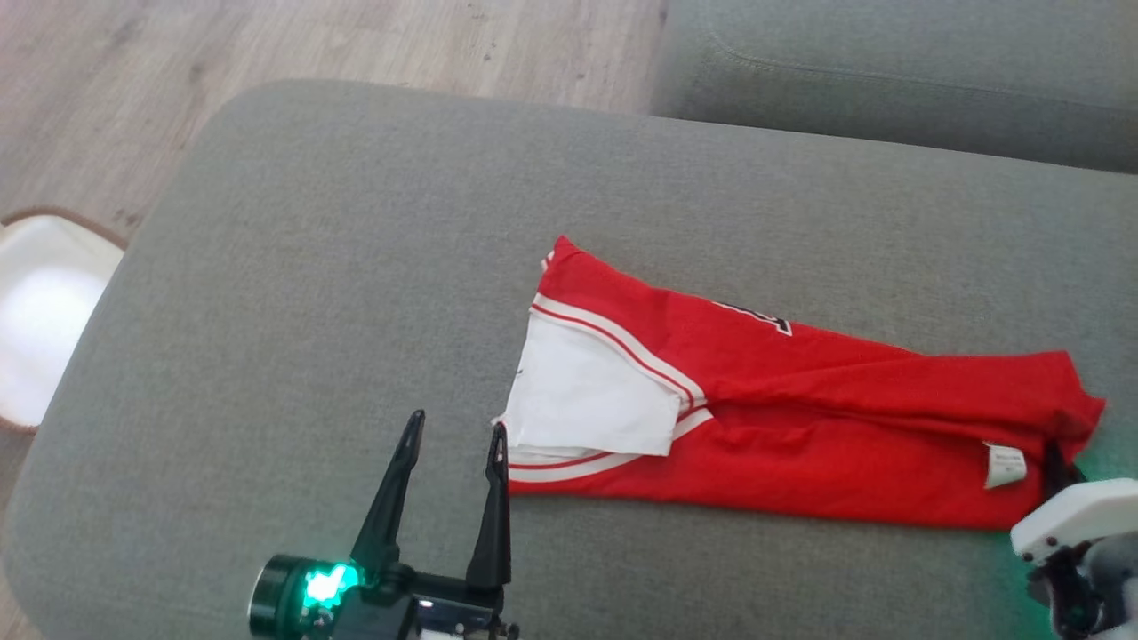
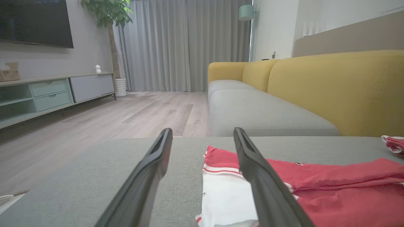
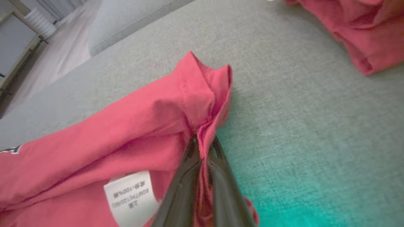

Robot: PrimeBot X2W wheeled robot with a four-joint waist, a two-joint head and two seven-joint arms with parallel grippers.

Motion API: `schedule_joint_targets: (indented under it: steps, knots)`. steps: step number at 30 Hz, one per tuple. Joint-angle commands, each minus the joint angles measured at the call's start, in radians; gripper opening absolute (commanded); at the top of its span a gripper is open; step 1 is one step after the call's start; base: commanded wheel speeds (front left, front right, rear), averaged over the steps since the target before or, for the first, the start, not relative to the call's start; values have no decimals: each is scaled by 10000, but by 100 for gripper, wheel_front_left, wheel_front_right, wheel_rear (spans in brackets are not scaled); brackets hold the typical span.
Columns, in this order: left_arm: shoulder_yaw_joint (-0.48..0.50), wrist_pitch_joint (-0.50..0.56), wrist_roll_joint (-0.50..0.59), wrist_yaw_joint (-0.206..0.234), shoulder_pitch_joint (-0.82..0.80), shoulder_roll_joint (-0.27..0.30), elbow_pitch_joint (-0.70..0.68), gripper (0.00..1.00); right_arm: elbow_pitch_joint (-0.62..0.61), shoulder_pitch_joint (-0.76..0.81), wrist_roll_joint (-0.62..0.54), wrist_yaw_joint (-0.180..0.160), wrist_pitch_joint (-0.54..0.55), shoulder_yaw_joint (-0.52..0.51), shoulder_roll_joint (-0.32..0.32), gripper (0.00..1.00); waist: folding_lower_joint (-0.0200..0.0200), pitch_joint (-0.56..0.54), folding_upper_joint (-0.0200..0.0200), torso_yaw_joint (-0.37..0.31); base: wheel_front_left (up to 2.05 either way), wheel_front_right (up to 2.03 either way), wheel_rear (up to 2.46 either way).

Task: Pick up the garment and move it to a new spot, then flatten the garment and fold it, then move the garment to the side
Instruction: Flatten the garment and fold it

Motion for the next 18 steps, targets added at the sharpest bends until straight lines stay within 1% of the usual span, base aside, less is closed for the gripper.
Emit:
schedule_joint_targets:
  steps: [1, 3, 7, 8, 9, 10, 11, 13, 15, 18]
  knots:
    - [465, -62, 144, -173, -162, -138, -323, 100, -496, 155, 255, 65, -212, 480, -136, 0, 0, -81, -1, -169, 0, 0, 0]
    - [584, -62, 226, -338, -67, -218, -316, 100, -832, 263, 621, 65, -252, 527, -416, 0, 0, -125, -1, -317, 0, 0, 0]
    - [806, -62, 408, -611, 55, -382, -310, 100, -1574, 553, 1062, 65, -176, 500, -1353, 0, 0, -184, -1, -578, 0, 0, 0]
    - [806, -62, 408, -611, 55, -382, -310, 100, -1574, 553, 1062, 65, -176, 500, -1353, 0, 0, -184, -1, -578, 0, 0, 0]
    - [865, -62, 446, -668, 88, -418, -306, 100, -1801, 629, 1145, 65, -117, 487, -1593, 0, 0, -190, -1, -639, 0, 0, 0]
    - [978, -62, 511, -791, 152, -479, -280, 100, -2308, 789, 1251, 65, 56, 398, -1949, 0, 0, -212, -1, -743, 0, 0, 0]
    - [1031, -62, 537, -854, 177, -510, -263, 100, -2598, 852, 1318, 65, 159, 363, -2071, 0, 0, -222, -1, -784, 0, 0, 0]
    - [1135, -62, 591, -969, 217, -571, -227, 100, -3307, 904, 1650, 65, 413, 343, -2102, 0, 0, -252, -1, -857, 0, 0, 0]
    - [1228, -62, 651, -1077, 242, -629, -202, 100, -4151, 921, 2078, 65, 697, 459, -1975, 0, 0, -276, -1, -907, 0, 0, 0]
    - [1320, -62, 707, -1243, 278, -738, -140, 100, -5468, 915, 2685, 65, 1044, 861, -1550, 0, 0, -291, -1, -952, 0, 0, 0]
